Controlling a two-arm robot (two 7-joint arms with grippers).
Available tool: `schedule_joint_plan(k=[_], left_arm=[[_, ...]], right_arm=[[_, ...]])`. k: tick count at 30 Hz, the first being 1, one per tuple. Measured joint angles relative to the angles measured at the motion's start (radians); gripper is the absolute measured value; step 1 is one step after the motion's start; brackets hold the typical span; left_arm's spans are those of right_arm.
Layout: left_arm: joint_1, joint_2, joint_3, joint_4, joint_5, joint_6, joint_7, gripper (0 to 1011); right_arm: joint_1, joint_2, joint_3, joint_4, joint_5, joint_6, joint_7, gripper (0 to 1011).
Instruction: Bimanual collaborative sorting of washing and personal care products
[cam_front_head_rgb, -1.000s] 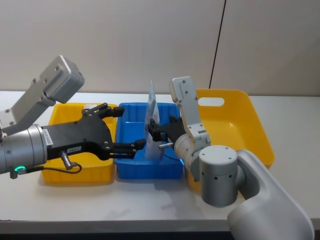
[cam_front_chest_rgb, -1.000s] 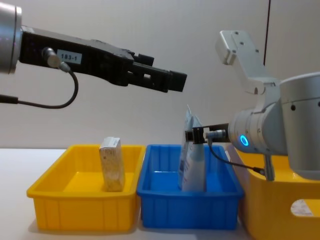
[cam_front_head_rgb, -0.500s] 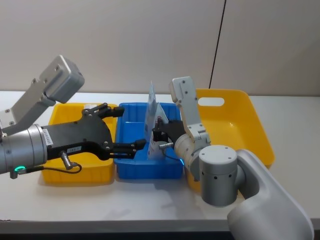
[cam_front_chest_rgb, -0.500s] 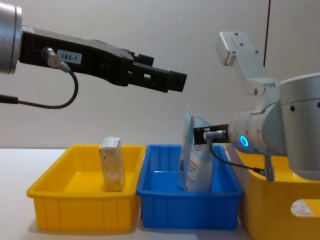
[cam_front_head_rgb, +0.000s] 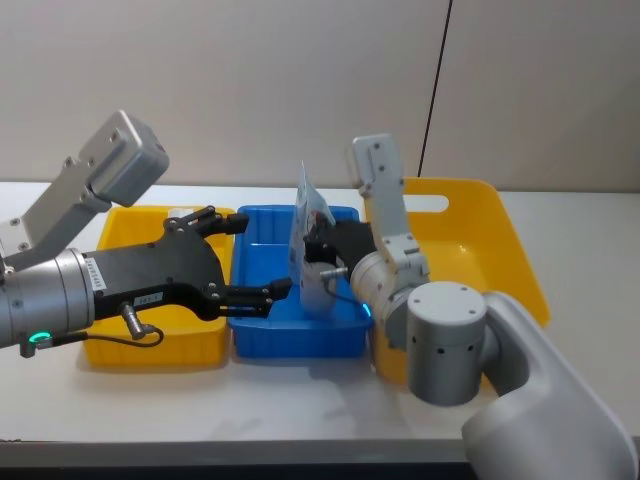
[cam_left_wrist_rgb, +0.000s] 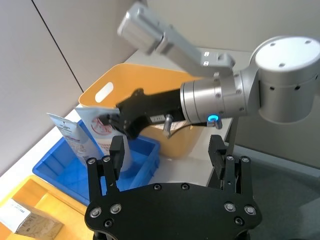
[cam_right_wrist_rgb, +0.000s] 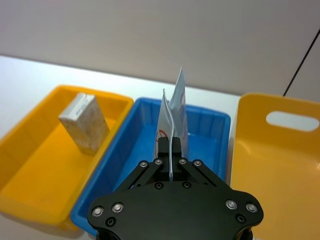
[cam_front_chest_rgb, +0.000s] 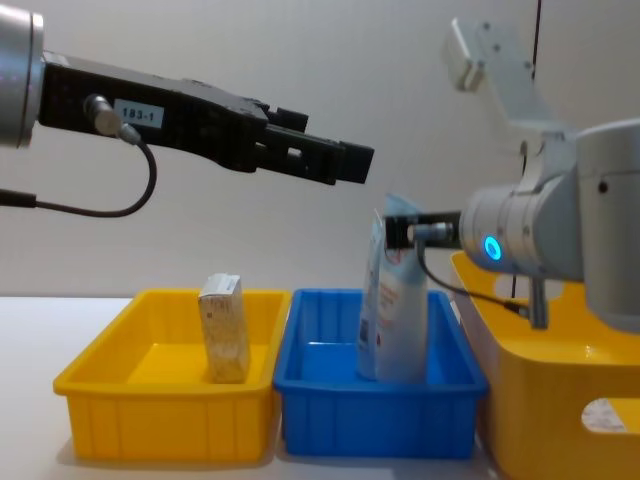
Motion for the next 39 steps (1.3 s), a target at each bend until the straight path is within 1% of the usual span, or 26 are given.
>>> schedule_joint_plan(k=[4,10,14,15,18,23,31,39], left_arm=[[0.0,0.0,0.0,0.0,0.0,0.0,0.0,1001],[0.0,0.0,0.0,0.0,0.0,0.0,0.0,1001],[0.0,0.0,0.0,0.0,0.0,0.0,0.0,1001],[0.0,0.0,0.0,0.0,0.0,0.0,0.0,1001],[0.0,0.0,0.0,0.0,0.0,0.0,0.0,1001],[0.0,0.0,0.0,0.0,0.0,0.0,0.0,1001],[0.0,0.0,0.0,0.0,0.0,0.0,0.0,1001],[0.0,0.0,0.0,0.0,0.0,0.0,0.0,1001]], right_arm=[[-0.002,0.004,0.011,-0.031,0.005,-0.019,0.012,0],[-0.003,0.016,0.041,-0.096,0.023,-0.042,0.035,0],[-0.002,0.03,0.073,-0.149,0.04,-0.05,0.05,0],[-0.002,0.036,0.086,-0.166,0.046,-0.051,0.056,0],[-0.002,0.045,0.105,-0.191,0.055,-0.052,0.063,0],[-0.009,0.075,0.158,-0.247,0.07,-0.048,0.076,0],[-0.028,0.112,0.21,-0.284,0.076,-0.027,0.083,0],[-0.046,0.135,0.236,-0.284,0.073,-0.016,0.087,0]])
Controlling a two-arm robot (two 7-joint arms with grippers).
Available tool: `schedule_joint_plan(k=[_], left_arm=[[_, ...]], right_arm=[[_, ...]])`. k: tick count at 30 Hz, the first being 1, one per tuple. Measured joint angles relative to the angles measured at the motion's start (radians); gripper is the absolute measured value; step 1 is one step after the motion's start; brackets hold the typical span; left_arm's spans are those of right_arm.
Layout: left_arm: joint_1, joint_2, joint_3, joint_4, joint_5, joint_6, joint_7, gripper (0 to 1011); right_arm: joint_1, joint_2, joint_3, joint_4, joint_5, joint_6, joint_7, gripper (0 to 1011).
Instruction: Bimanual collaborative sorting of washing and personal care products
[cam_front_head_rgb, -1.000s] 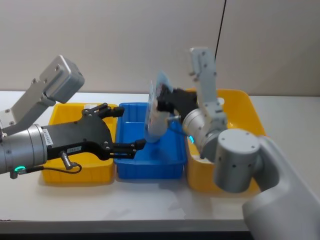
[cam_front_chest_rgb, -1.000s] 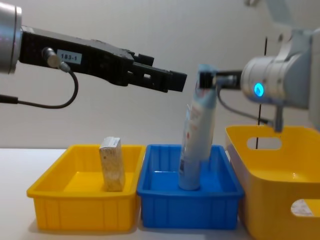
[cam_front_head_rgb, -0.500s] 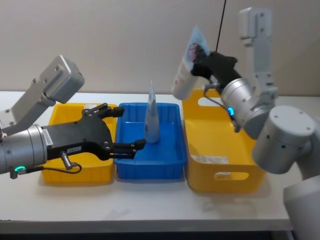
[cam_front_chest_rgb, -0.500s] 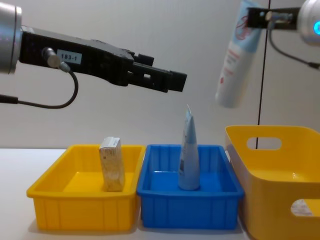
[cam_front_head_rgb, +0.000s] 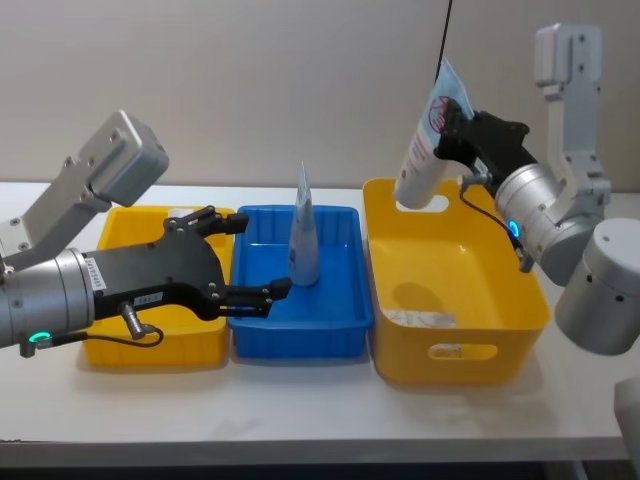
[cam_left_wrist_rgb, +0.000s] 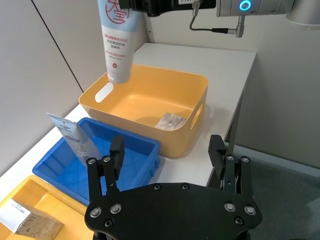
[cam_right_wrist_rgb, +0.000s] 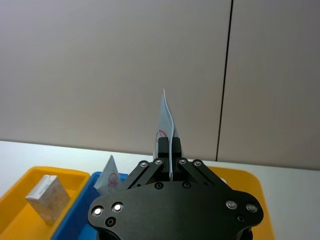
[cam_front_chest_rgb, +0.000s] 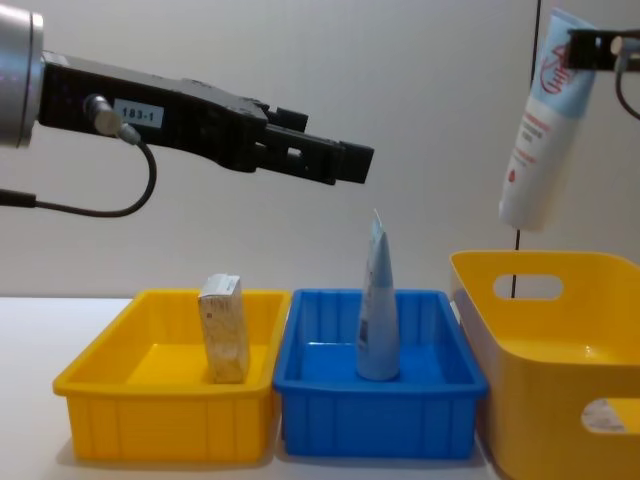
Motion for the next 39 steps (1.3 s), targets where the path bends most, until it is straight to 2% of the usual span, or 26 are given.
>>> schedule_joint_plan(k=[10,13,26,27,30,31,33,34,39], left_arm=[[0.0,0.0,0.0,0.0,0.0,0.0,0.0,1001],[0.0,0.0,0.0,0.0,0.0,0.0,0.0,1001],[0.0,0.0,0.0,0.0,0.0,0.0,0.0,1001],[0.0,0.0,0.0,0.0,0.0,0.0,0.0,1001],[0.0,0.0,0.0,0.0,0.0,0.0,0.0,1001],[0.0,0.0,0.0,0.0,0.0,0.0,0.0,1001],[0.0,0.0,0.0,0.0,0.0,0.0,0.0,1001],[0.0,0.0,0.0,0.0,0.0,0.0,0.0,1001],[0.0,0.0,0.0,0.0,0.0,0.0,0.0,1001]], right_arm=[[-0.011,0.012,0.006,0.035,-0.021,0.0,0.002,0],[-0.013,0.013,0.007,0.044,-0.027,-0.002,0.002,51],[-0.017,0.017,0.008,0.062,-0.04,-0.005,0.001,436],[-0.017,0.017,0.008,0.063,-0.041,-0.005,0.001,496],[-0.018,0.017,0.008,0.063,-0.041,-0.005,0.001,552],[-0.02,0.018,0.008,0.063,-0.041,-0.005,0.005,611],[-0.021,0.019,0.008,0.06,-0.04,-0.005,0.011,659],[-0.024,0.021,0.008,0.057,-0.039,-0.004,0.018,722],[-0.033,0.028,0.004,0.042,-0.026,0.001,0.05,857]])
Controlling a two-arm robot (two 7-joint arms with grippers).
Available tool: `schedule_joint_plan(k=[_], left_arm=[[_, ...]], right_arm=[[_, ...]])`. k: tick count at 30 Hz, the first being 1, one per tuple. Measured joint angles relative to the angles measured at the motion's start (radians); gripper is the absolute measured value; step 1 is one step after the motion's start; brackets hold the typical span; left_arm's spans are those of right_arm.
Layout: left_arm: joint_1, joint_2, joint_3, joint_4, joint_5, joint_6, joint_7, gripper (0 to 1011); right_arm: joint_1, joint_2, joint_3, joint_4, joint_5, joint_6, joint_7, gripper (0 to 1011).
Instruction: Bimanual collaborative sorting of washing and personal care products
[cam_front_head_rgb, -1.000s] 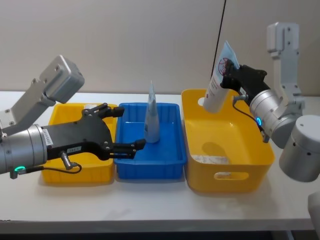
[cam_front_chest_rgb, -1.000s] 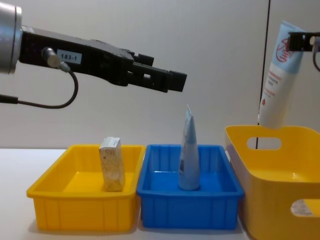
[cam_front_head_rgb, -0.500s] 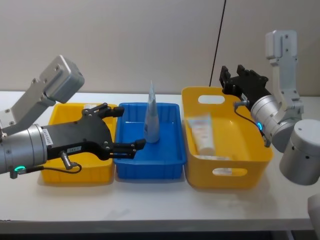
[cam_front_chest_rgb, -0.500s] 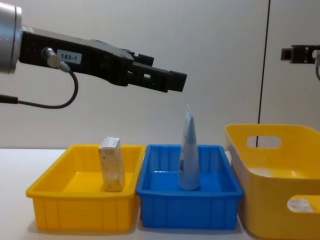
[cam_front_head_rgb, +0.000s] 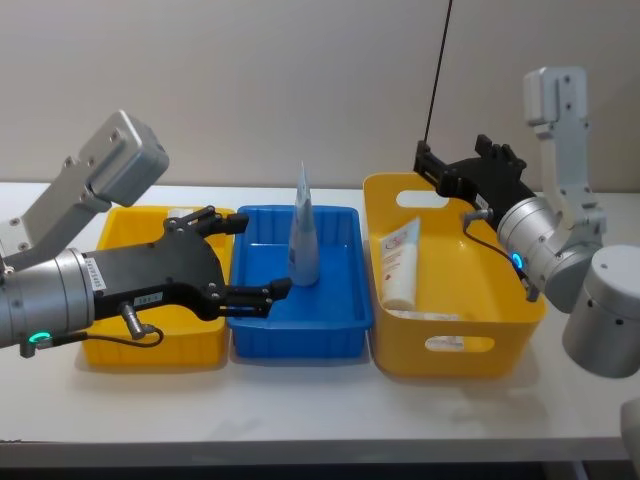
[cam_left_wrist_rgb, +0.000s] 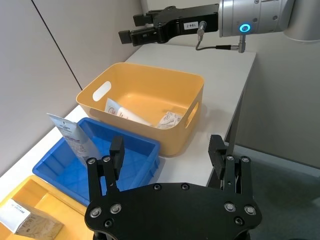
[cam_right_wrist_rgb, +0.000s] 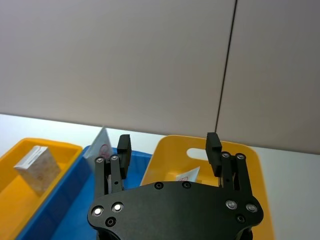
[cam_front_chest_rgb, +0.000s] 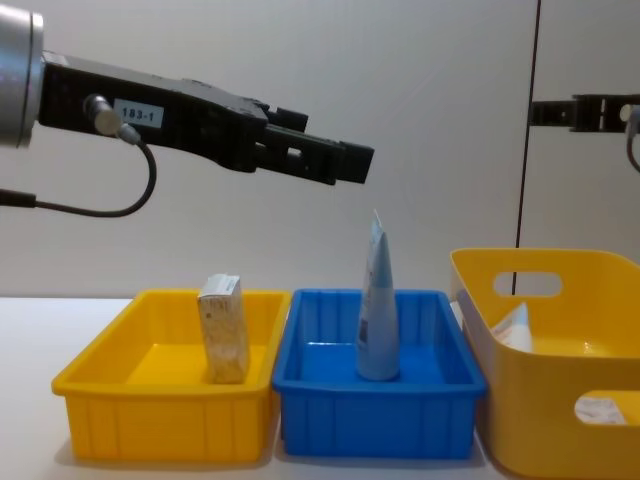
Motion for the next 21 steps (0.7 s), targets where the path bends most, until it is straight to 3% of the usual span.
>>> schedule_joint_plan(k=[5,21], left_arm=[[0.0,0.0,0.0,0.0,0.0,0.0,0.0,1001],[0.0,0.0,0.0,0.0,0.0,0.0,0.0,1001]], right_arm=[[-0.016,0.013,-0.005,-0.026,0.017,0.01,0.046,997],[-0.077,0.077,-0.033,-0.123,0.09,0.043,0.207,1000]])
